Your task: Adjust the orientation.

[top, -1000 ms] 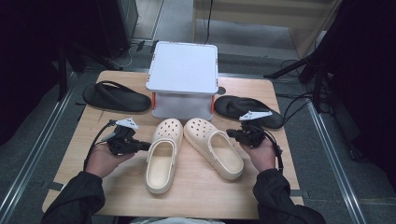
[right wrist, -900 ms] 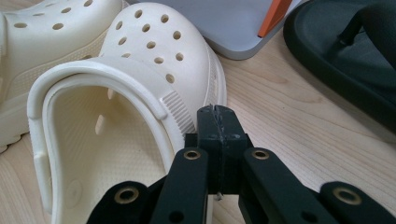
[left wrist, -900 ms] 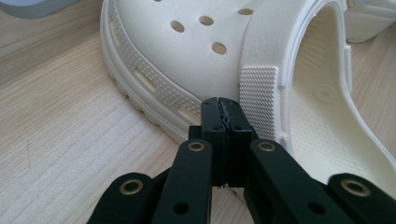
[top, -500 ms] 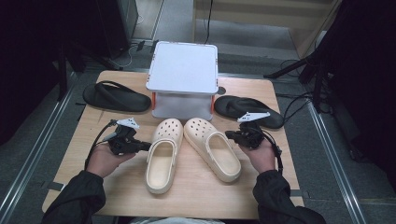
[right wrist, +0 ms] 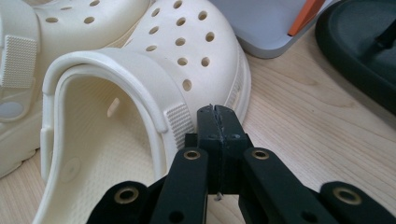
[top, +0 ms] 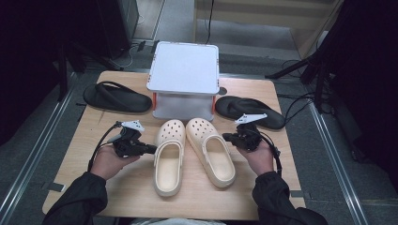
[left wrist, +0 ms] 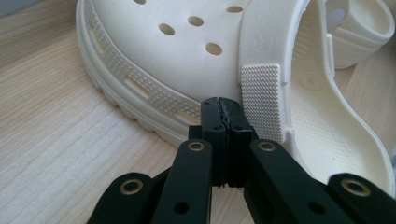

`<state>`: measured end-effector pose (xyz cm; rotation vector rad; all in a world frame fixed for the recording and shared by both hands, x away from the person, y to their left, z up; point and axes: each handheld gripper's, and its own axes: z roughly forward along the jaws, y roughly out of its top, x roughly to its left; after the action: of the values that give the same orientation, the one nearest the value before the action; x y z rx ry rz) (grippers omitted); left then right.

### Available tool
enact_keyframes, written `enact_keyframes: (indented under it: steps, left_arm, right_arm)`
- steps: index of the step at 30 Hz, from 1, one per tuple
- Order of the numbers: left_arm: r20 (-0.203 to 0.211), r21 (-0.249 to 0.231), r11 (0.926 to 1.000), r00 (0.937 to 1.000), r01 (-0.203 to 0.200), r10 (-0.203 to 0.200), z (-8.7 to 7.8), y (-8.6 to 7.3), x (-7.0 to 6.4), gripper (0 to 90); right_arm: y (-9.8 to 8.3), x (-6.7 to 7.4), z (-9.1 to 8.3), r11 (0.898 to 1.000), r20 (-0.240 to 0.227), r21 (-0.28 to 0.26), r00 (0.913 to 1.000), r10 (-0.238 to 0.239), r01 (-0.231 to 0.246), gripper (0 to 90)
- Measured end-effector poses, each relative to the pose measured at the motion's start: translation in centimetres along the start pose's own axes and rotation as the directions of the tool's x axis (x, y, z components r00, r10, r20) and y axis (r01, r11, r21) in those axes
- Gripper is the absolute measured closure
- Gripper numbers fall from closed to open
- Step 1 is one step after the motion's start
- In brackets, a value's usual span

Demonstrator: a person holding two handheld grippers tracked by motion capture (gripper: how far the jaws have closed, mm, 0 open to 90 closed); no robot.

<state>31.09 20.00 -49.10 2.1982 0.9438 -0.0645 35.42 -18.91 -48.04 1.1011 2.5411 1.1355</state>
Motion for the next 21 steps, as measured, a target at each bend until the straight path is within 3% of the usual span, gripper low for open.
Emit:
enact_keyframes:
  steps: [7, 13, 21]
  left_arm:
    - [0.017, -0.001, 0.9999, 0.9998, -0.012, 0.012, 0.5, 0.2, -0.6, 90.0]
    - [0.043, 0.010, 0.9991, 0.9983, -0.040, 0.040, 1.2, 0.6, -1.4, 90.0]
    - [0.060, 0.007, 0.9993, 0.9975, -0.037, 0.037, 1.6, 0.7, -1.8, 89.9]
  right_arm:
    - [0.1, 0.6, 0.3, 1.000, -0.024, 0.000, 0.9997, -0.008, 0.008, 90.0]
    - [0.1, 0.8, 0.6, 1.000, -0.047, -0.004, 0.9989, 0.007, -0.007, 90.0]
    - [0.0, 0.9, 0.8, 0.999, -0.073, -0.017, 0.9966, 0.037, -0.038, 90.0]
